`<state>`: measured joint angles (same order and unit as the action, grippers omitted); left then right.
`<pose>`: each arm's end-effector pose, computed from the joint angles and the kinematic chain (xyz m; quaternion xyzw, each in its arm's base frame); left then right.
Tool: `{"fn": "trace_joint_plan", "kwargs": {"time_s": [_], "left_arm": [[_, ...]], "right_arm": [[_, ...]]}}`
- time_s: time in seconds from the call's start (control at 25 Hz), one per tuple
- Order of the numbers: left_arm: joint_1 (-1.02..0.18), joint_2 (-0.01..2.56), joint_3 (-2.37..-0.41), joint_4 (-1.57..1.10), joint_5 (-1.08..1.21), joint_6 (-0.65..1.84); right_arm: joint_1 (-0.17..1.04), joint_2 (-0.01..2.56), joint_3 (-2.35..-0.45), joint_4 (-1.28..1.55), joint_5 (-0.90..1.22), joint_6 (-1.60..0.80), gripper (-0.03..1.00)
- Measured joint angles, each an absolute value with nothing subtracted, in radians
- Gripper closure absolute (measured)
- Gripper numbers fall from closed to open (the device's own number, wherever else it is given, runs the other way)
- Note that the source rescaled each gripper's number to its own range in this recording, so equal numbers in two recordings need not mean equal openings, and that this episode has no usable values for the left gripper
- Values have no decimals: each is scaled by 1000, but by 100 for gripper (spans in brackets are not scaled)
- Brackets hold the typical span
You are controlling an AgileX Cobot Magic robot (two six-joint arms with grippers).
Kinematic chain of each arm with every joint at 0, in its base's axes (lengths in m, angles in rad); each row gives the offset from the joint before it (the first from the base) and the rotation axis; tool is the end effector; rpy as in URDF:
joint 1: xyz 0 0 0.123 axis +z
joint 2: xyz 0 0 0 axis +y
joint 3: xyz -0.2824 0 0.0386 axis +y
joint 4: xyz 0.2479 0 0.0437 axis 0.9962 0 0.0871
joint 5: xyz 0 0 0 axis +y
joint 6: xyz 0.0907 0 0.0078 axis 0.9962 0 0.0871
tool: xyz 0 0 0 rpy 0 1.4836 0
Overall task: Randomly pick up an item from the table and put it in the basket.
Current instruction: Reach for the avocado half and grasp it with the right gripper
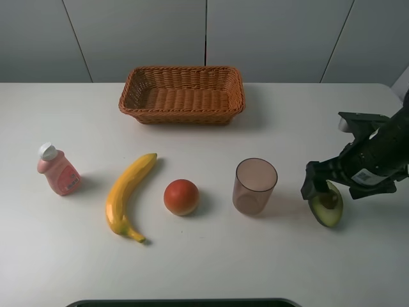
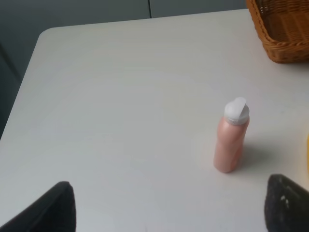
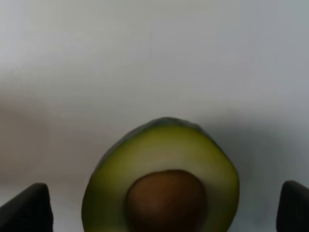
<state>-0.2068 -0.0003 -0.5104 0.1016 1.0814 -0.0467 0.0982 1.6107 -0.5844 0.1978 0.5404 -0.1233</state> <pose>-0.0054 0.0095 0.2787 0.0656 0.8522 -0.0150 0.5189 0.2225 0.0312 0.1241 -0.0281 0.9971 0.0540 0.0461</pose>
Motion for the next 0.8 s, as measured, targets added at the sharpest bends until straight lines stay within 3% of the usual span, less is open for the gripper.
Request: {"fn": "trace_joint_plan", "kwargs": {"time_s": [0.6, 0.64, 0.68, 0.76, 0.8], "left_arm": [[-207, 0, -510, 102, 1081, -47], [-207, 0, -510, 102, 1081, -47], [-207, 0, -510, 102, 1081, -47], [-207, 0, -510, 102, 1081, -47], [-207, 0, -510, 102, 1081, -47]], "right_arm": [[98, 1692, -584, 210, 525, -123, -3], [98, 1692, -584, 213, 525, -123, 5], [98, 1692, -584, 220, 525, -123, 28], [98, 1692, -584, 220, 524, -123, 96], [98, 1692, -584, 222, 524, -123, 97]]}}
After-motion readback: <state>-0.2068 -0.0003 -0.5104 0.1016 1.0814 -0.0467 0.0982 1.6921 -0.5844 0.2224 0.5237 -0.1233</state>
